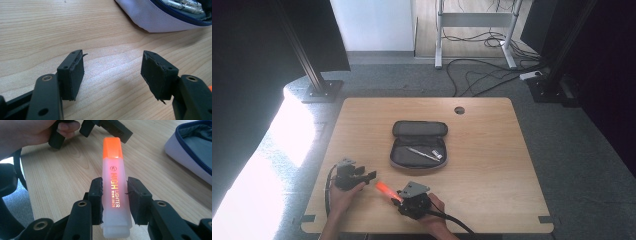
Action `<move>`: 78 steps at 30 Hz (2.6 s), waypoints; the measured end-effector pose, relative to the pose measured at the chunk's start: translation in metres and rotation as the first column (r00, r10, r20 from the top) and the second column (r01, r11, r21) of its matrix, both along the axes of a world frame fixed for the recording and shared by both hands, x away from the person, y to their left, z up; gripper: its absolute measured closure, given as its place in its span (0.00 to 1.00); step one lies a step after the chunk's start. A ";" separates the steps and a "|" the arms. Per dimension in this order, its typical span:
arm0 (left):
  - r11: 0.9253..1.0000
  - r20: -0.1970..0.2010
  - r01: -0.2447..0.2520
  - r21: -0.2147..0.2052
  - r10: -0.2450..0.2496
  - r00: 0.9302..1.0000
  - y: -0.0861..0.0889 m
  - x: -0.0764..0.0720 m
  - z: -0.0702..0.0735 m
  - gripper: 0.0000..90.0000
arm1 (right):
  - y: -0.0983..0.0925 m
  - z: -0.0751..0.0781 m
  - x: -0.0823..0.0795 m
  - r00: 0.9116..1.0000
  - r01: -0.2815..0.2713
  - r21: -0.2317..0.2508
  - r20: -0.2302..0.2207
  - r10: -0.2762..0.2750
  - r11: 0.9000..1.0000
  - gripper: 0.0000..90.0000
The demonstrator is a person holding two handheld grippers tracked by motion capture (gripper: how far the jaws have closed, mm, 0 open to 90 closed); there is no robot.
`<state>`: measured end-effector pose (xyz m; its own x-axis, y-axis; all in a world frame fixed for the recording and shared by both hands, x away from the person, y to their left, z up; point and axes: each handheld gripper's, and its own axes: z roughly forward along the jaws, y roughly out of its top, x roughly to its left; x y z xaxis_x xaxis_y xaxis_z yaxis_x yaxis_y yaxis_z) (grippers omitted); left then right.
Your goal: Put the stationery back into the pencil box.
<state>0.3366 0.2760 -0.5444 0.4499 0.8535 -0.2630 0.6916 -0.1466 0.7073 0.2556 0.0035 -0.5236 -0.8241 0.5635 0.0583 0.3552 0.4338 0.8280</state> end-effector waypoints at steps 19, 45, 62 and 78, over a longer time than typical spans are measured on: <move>1.000 0.003 -0.002 0.000 0.002 1.000 -0.001 0.000 0.000 0.39 | -0.013 0.010 0.007 0.999 0.032 0.029 0.024 -0.033 0.999 0.73; 1.000 0.005 0.003 0.001 -0.003 1.000 -0.002 0.000 -0.001 0.39 | -0.035 0.018 0.024 0.995 0.094 0.063 0.037 -0.096 0.994 0.73; 1.000 0.008 0.004 0.001 -0.004 1.000 -0.003 0.000 -0.001 0.39 | -0.052 0.022 0.039 0.990 0.136 0.092 0.028 -0.140 0.986 0.73; 1.000 0.007 0.005 0.001 -0.005 1.000 -0.002 0.000 -0.001 0.39 | -0.054 0.021 0.055 0.986 0.161 0.101 0.022 -0.164 0.982 0.73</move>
<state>0.3368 0.2737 -0.5450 0.4559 0.8514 -0.2594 0.6860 -0.1505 0.7118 0.3108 -0.0510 -0.5028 -0.7241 0.6828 0.0967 0.3886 0.2881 0.8752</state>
